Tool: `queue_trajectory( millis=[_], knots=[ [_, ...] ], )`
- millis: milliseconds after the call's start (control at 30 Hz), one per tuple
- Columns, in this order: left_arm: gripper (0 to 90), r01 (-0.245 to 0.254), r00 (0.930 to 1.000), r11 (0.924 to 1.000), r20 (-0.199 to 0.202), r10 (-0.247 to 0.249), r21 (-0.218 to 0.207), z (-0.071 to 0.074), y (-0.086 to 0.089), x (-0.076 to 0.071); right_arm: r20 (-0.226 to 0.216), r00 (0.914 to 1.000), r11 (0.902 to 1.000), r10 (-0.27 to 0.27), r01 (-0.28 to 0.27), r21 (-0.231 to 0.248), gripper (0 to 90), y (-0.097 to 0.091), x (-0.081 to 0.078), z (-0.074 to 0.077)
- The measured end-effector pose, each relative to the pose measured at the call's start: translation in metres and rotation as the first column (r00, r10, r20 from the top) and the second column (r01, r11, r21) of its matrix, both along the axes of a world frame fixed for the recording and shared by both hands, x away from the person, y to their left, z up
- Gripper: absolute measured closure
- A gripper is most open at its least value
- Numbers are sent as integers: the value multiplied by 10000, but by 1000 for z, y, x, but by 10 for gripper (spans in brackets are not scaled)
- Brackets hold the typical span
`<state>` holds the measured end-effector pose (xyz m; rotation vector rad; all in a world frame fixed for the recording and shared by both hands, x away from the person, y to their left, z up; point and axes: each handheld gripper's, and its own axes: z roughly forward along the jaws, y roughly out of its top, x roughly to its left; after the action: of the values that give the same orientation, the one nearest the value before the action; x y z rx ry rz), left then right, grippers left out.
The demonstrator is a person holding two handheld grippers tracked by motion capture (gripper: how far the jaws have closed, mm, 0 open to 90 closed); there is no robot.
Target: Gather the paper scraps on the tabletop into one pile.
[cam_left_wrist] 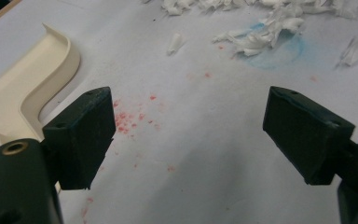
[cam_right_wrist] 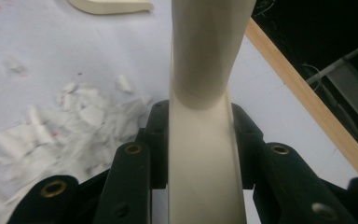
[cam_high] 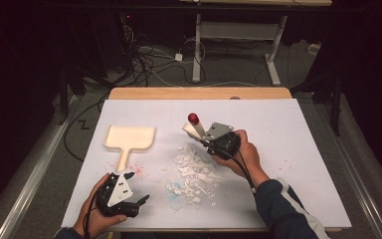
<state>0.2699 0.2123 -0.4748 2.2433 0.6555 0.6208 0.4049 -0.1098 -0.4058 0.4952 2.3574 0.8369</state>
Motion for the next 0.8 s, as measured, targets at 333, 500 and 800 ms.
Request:
queue_trajectory(
  millis=[333,500,800],
  knots=[
    [159,5,10000,10000,-12,-5,33,-1,2,1,115,9947,9942,1023,-1019,-358,682,30,22,-29],
    [159,-76,10000,10000,26,76,47,-1,4,0,28,9734,9726,2292,-2289,-396,680,28,9,-35],
    [159,-46,10000,10000,50,46,-38,2,4,-1,-417,9112,9121,4100,-4093,234,681,2,-24,-29]
  ],
)
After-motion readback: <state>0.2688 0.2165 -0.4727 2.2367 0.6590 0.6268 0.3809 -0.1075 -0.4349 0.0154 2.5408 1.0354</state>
